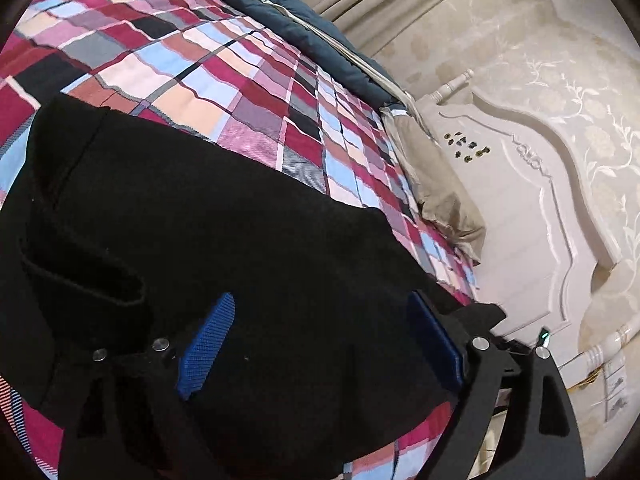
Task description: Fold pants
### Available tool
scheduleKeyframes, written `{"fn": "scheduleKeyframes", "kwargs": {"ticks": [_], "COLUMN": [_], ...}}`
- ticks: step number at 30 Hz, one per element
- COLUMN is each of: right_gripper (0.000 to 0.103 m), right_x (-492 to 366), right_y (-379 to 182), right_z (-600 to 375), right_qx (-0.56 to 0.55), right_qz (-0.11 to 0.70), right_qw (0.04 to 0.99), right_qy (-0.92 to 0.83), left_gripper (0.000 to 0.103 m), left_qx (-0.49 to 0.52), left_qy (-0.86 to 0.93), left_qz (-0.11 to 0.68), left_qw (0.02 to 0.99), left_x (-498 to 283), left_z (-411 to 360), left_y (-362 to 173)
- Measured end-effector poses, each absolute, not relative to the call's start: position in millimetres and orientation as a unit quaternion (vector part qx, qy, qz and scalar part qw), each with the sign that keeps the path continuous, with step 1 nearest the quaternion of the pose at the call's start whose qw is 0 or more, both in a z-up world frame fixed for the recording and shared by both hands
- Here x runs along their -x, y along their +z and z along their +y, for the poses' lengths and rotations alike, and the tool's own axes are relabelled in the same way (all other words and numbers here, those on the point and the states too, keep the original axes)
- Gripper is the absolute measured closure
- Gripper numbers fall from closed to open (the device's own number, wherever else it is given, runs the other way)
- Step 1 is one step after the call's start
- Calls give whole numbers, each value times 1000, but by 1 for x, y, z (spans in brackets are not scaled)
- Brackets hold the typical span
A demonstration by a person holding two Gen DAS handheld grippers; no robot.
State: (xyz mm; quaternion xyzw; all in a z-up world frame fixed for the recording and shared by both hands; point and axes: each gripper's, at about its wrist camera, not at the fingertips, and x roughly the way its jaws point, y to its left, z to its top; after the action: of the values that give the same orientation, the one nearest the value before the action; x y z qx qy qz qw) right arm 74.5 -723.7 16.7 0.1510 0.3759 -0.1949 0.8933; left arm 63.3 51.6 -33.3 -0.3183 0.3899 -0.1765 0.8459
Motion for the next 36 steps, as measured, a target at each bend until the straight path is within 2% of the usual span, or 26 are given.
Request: {"fn": "scheduleKeyframes", "kwargs": {"ticks": [3,5,8,9,10,13,15,18,23,24,26,27,28,30,36], "right_gripper": [94,90,73,60,52,44,42,42,42,44,59,77,90,96,97], "right_x": [-89,-101,-96,-90,-85,-59,-52,-64,-83,-89,-101,-104,-107,-110,-65], "right_y": [13,-5,-9,-1,4,28,29,12,-1,-3,-7,-8,-9,-5,27], "right_z": [-725,-728,-733,-733,-732,-724,-723,-722,-721,-722,-720,-720,-718,-716,-709], "right_qx": [-123,-118,-136,-146,-152,-218,-295,-389,-441,-447,-456,-456,-455,-447,-439], "right_qz": [385,410,402,388,376,310,282,282,249,249,251,255,260,264,204], "right_qw": [890,877,874,873,876,889,889,864,852,848,843,842,841,845,867], "right_qy": [-211,-221,-238,-256,-262,-257,-209,-149,-136,-134,-140,-137,-132,-130,-121], "left_gripper": [14,14,14,14,14,14,13,12,12,12,12,12,12,12,12], "left_qx": [309,306,305,306,309,313,309,298,305,307,306,303,300,296,300], "left_qy": [-171,-172,-175,-176,-178,-180,-180,-179,-183,-183,-183,-182,-182,-182,-184], "left_qz": [386,383,383,383,383,381,378,377,377,377,377,376,376,375,374], "left_qw": [852,854,854,854,852,851,854,858,855,854,855,856,858,859,858], "left_x": [-62,-62,-62,-62,-63,-64,-63,-62,-62,-62,-62,-62,-61,-61,-60], "left_z": [48,47,48,49,50,52,50,47,47,47,47,46,46,45,45], "left_y": [-33,-34,-34,-35,-35,-36,-36,-35,-35,-35,-35,-35,-35,-35,-36]}}
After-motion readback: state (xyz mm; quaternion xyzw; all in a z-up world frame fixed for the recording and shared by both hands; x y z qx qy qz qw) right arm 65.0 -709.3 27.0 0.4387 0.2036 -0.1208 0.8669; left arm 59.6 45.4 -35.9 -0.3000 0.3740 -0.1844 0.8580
